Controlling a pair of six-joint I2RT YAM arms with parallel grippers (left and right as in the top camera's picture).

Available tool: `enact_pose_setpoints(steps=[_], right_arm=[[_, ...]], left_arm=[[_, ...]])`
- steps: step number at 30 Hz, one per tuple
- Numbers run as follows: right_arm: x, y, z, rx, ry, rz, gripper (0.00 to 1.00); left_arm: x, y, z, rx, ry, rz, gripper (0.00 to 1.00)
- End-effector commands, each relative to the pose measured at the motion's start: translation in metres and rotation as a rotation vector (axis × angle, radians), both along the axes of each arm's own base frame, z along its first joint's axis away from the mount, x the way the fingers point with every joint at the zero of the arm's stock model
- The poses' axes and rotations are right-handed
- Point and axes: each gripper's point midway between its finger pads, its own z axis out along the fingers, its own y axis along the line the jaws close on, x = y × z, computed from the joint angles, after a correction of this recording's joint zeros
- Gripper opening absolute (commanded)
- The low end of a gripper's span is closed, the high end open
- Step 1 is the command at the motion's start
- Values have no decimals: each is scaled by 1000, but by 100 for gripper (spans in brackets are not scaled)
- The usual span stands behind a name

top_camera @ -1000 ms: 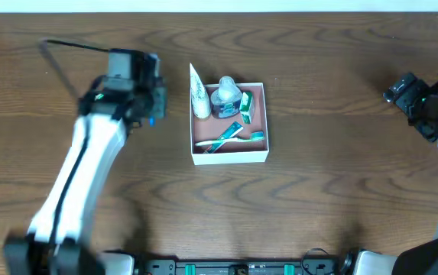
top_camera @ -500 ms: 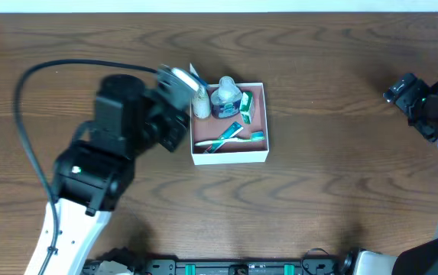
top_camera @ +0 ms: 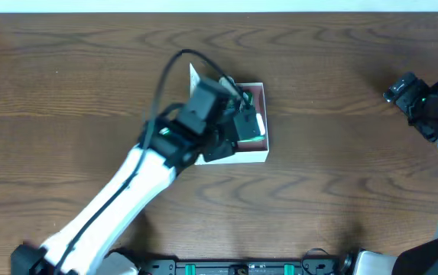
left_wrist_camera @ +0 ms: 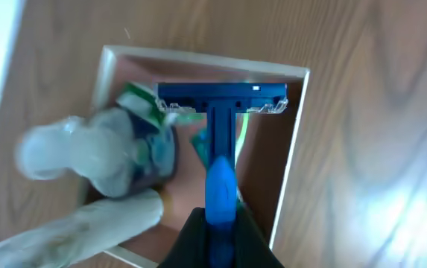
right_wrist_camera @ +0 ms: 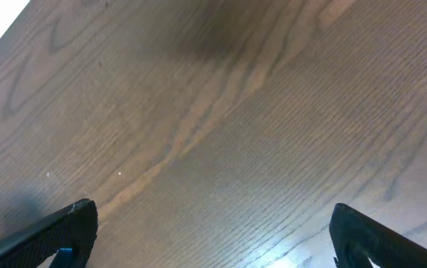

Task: Pack container
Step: 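Lower the razor into the box and open the left gripper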

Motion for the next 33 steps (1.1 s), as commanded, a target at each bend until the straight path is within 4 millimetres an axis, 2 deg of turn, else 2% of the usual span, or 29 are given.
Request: enact_pose_setpoints(steps=[1,4,7,10,12,13,14,16,21,25,30,33], right_arm=[[1,-3,5,-3,-11,-17,99],[0,-3,5,-4,-11,-17,99],[1,-3,5,-3,-11,-17,99],[0,-3,5,-4,-11,-17,99],[0,-3,5,-4,-11,-17,99],[1,-3,5,-3,-11,-17,99],[1,-3,5,-3,-11,-17,99],[1,-3,5,-4,-11,-17,99],[1,-3,5,-3,-11,-17,99],[0,-3,5,-3,-11,-17,99],[1,-3,5,-3,-11,-17,99],[1,-3,5,-3,-11,-17,99]], left_arm=[[14,11,-20,152,-51,-37,6],[16,9,-33,181,-36,-66,6],[18,8,-37,185,-31,-66,7],[21,6,-36,177,-42,-65,37],[23,4,-34,169,-53,-64,52],[24,3,-33,164,-60,-63,64],[25,3,-33,162,-63,-63,69],[25,2,-32,161,-65,-63,72],[15,-5,-29,159,-63,-86,74],[-5,-18,-2,98,-97,-96,78],[-47,-30,50,-72,-108,-29,85],[-78,-23,77,-143,-108,-27,98]])
